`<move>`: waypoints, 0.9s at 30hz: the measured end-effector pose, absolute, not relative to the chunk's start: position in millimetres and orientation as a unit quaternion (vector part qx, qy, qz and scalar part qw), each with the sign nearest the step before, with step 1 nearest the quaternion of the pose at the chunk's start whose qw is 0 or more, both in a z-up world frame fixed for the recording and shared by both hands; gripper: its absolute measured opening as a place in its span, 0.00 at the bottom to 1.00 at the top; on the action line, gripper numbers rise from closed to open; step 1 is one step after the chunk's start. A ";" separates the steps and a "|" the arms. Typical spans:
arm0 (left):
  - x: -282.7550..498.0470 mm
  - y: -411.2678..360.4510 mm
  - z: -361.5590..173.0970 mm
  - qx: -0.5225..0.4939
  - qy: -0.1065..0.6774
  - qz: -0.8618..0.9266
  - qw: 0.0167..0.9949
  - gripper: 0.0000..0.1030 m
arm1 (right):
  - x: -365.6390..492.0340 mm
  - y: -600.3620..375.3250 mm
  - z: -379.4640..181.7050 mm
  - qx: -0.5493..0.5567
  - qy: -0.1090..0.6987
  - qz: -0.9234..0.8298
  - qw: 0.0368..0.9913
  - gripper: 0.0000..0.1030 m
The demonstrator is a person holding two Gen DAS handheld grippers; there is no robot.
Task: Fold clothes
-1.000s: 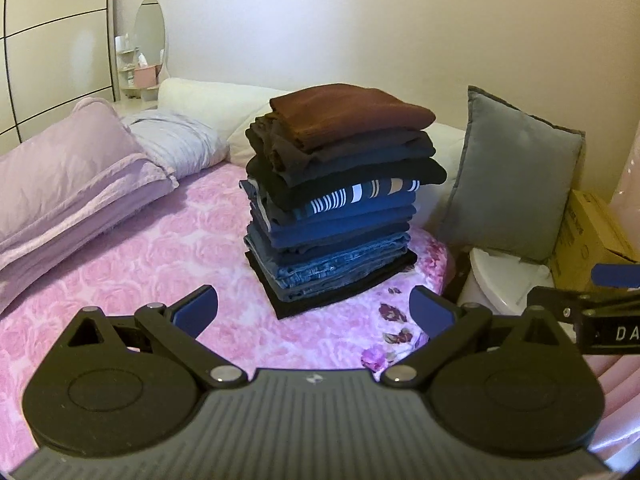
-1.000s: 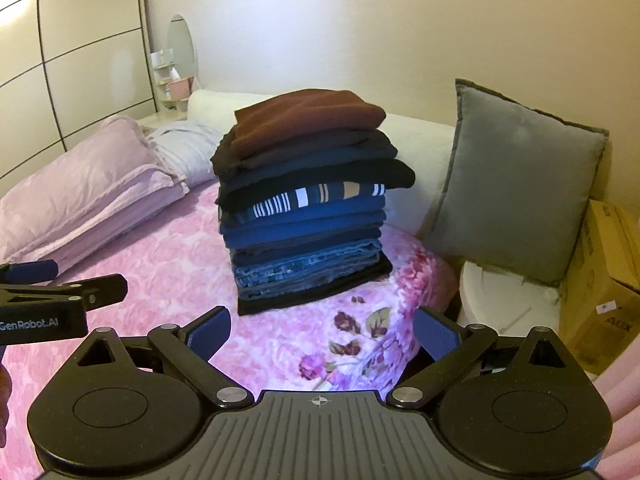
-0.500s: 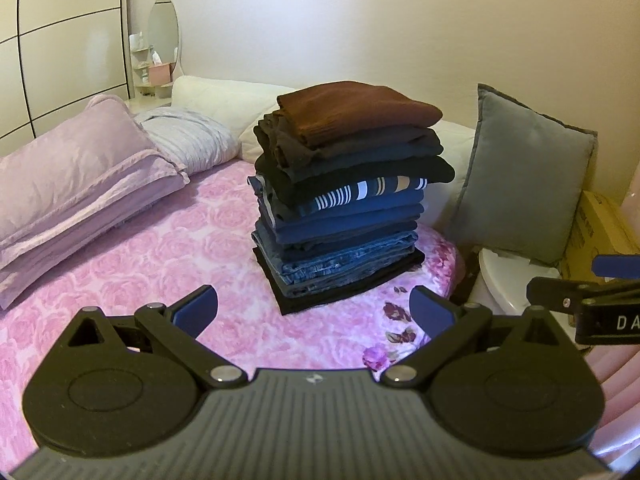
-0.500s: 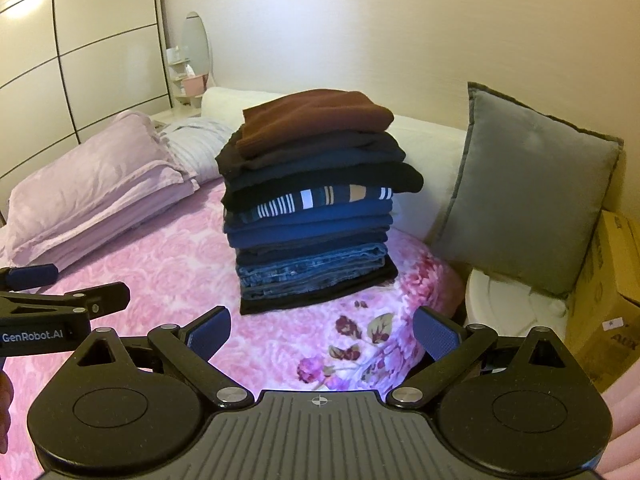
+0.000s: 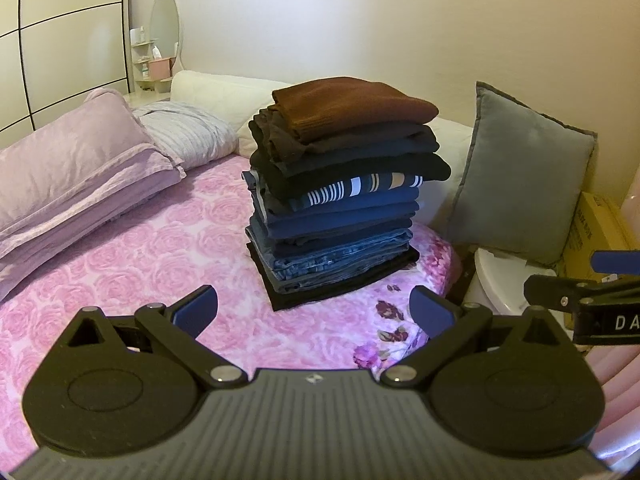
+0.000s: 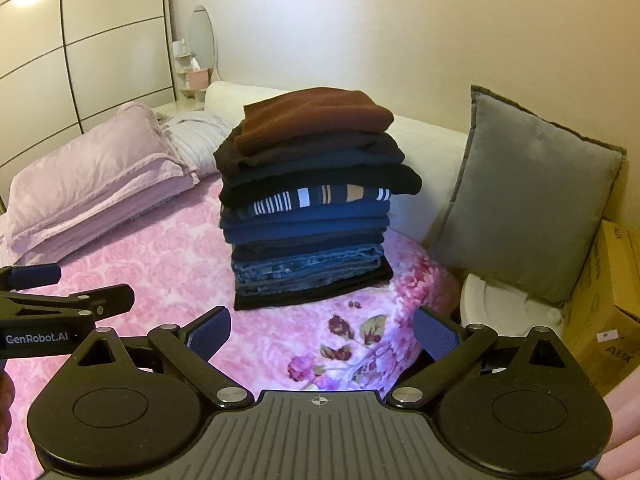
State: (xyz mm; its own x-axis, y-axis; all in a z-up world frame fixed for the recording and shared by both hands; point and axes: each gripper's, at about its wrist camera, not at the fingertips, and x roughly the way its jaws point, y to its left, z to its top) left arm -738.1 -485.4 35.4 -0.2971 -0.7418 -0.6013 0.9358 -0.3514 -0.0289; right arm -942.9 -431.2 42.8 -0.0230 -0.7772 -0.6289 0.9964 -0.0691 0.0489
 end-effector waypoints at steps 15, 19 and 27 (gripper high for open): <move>-745.5 -488.1 33.9 0.254 0.194 -0.777 0.543 0.98 | -946.9 -434.4 41.5 0.257 0.218 -0.678 0.653 0.97; -744.9 -488.0 33.1 0.255 0.195 -0.775 0.545 0.98 | -947.0 -435.6 40.5 0.258 0.220 -0.676 0.654 0.97; -747.1 -490.1 32.8 0.255 0.195 -0.773 0.547 0.98 | -947.6 -439.3 38.9 0.256 0.225 -0.673 0.657 0.97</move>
State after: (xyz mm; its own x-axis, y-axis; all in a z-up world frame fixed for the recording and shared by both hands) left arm -747.1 -490.1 32.8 -0.2711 -0.7466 -0.6075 0.9456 -0.3245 -0.0231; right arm -947.6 -439.3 38.9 -0.0061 -0.7683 -0.6401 0.9988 -0.0360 0.0338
